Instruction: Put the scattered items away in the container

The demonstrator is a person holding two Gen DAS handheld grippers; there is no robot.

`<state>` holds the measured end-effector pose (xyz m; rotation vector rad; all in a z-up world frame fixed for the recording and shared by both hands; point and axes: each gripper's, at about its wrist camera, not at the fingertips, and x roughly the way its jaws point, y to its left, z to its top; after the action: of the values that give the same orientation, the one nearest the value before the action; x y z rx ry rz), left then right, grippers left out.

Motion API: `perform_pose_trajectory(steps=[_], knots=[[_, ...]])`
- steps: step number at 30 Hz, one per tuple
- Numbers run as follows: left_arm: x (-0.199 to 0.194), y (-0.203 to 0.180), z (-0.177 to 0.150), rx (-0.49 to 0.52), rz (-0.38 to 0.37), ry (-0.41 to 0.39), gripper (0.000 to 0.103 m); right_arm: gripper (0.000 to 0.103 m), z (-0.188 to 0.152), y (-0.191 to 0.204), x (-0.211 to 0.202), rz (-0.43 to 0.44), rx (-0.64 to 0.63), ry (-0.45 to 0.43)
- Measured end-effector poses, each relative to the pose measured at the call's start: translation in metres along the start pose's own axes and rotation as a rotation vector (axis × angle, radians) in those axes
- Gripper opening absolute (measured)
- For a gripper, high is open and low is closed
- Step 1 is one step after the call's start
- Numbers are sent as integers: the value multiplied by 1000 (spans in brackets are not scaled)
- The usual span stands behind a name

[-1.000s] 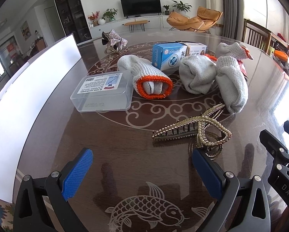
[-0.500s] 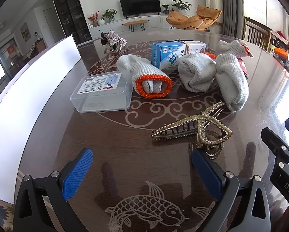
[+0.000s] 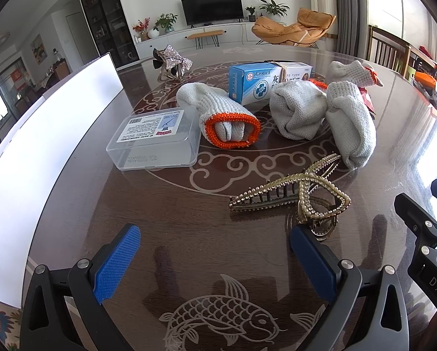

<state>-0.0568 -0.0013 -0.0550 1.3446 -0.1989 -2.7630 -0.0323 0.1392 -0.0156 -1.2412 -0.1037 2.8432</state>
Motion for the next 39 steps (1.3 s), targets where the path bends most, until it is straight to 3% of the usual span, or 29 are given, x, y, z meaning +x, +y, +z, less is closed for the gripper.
perform_pose_trajectory(steps=[25,33,39], knots=[[1,3,1,-8,-14,8,103,74,-2,2,0,3,-2,4],[2,51,-10,-67,-250,52,103,74,-2,2,0,12,-1,2],[2,54,-3,24,-404,84,103,74,-2,-3,-4,25,19,-19]])
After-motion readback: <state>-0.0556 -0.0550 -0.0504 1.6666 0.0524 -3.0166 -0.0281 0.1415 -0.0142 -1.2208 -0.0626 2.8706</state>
